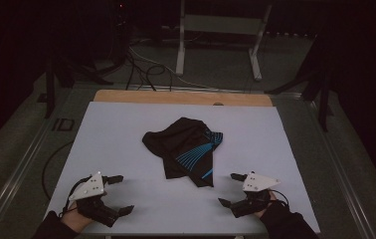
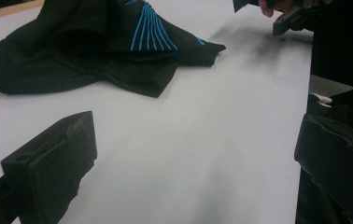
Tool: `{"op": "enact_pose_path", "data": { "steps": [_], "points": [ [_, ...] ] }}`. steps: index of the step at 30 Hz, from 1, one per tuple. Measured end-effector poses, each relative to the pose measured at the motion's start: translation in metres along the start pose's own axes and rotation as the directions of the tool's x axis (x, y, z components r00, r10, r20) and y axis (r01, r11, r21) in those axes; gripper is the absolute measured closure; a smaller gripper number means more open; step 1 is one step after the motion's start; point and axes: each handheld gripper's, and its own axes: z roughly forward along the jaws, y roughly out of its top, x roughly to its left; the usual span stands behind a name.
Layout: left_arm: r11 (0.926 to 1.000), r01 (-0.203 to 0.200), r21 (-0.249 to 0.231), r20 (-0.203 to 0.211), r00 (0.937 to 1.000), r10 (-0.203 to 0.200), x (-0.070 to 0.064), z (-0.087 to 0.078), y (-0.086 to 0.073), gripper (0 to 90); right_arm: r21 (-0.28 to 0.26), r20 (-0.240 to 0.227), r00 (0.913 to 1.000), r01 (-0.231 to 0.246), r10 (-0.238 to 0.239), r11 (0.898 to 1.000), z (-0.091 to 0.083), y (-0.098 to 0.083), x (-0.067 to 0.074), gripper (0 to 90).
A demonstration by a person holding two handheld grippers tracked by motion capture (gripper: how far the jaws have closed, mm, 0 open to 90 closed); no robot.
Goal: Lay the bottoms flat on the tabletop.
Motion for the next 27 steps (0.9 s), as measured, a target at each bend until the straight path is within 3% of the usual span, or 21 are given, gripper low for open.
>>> {"op": "enact_pose_path", "data": {
  "steps": [5, 12, 17, 20, 27],
  "points": [
    [1.0000, 0.008, -0.004, 0.004, 1.0000, -0.008, 0.001, 0.001, 0.001, 0.1, 0.003, -0.001, 1.0000, -0.003, 0.003, 1.000, 0.000, 0.001, 0.002, 9.0],
    [0.9999, -0.013, 0.004, 0.028, 0.9995, 0.013, -0.002, 0.003, 0.004, 0.1, 0.011, -0.026, 0.9996, -0.010, 0.011, 1.000, -0.003, 0.005, 0.004, 9.0],
    [0.9997, -0.024, -0.009, 0.048, 0.9986, 0.024, -0.005, 0.002, 0.007, 0.1, 0.011, -0.017, 0.9998, -0.009, 0.009, 1.000, -0.006, 0.010, 0.005, 9.0],
    [0.9997, -0.025, -0.008, 0.065, 0.9975, 0.025, -0.006, 0.003, 0.009, 0.1, -0.014, -0.013, 0.9998, -0.018, 0.018, 1.000, -0.011, 0.014, 0.005, 9.0],
    [0.9995, -0.029, -0.016, 0.086, 0.9959, 0.030, -0.008, 0.001, 0.017, 0.1, -0.031, 0.000, 1.0000, 0.010, -0.010, 0.999, -0.022, 0.025, 0.008, 9.0]
  ]
}}
